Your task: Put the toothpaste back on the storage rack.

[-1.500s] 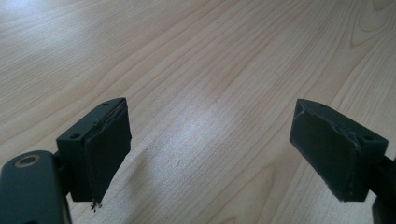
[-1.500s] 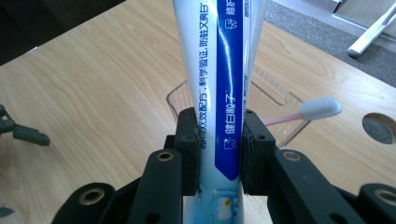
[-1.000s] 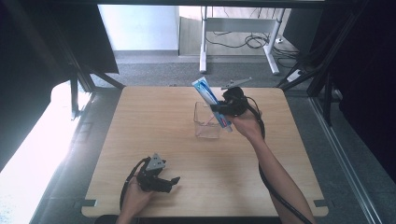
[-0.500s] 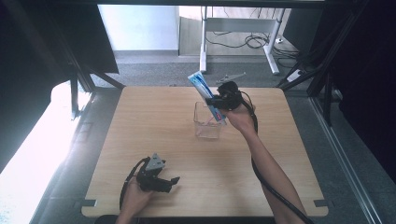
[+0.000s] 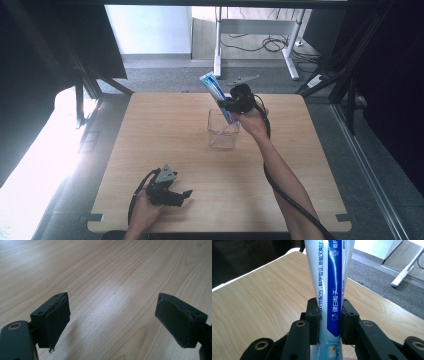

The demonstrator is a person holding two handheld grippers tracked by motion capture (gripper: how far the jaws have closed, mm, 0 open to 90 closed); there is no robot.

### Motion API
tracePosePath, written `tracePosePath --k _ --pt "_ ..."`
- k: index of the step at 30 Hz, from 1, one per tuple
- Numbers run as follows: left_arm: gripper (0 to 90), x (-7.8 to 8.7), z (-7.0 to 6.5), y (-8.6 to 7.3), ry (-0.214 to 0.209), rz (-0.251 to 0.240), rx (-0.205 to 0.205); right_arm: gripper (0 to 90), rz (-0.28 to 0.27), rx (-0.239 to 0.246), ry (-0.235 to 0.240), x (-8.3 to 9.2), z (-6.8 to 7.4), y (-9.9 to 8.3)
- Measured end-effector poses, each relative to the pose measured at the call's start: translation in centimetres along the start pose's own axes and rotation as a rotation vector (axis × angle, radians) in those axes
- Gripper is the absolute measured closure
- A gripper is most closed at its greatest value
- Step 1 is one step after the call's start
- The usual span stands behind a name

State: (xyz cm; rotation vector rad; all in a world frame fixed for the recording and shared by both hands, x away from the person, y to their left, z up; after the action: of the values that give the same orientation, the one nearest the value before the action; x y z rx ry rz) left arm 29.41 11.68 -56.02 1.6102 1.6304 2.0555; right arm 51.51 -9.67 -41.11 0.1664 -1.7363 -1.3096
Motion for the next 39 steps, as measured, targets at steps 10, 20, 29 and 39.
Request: tracePosePath --k 10,20,29,39 --pt "13.0 0.0 -0.1 0.0 -0.004 0.002 -0.008 73.2 -0.016 0.023 -0.003 -1.2 -0.2 -0.8" --pt "13.0 0.1 -0.2 0.1 -0.008 -0.004 -0.011 73.0 0.0 0.026 0.014 -2.6 -0.1 -2.4" --pt "13.0 0.1 -0.2 0.1 -0.008 -0.002 -0.013 72.7 0.021 0.03 0.021 -3.4 -0.1 -3.6" --pt "13.0 0.1 -0.2 0.1 -0.008 -0.002 -0.012 72.2 0.056 0.041 0.044 -4.2 0.2 -4.5"
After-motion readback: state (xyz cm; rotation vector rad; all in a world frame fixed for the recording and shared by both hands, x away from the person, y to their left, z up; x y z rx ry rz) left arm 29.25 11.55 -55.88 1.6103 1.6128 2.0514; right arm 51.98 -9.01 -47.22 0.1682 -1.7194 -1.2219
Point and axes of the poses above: each handheld gripper's, and its own axes: x roughly backward along the jaws, y roughly out of its top, z roughly to its left, the point moved 5 cm from there along -x, roughly forward along the jaws, and after that the axes turned 2 degrees about x, right-handed, at the moved point
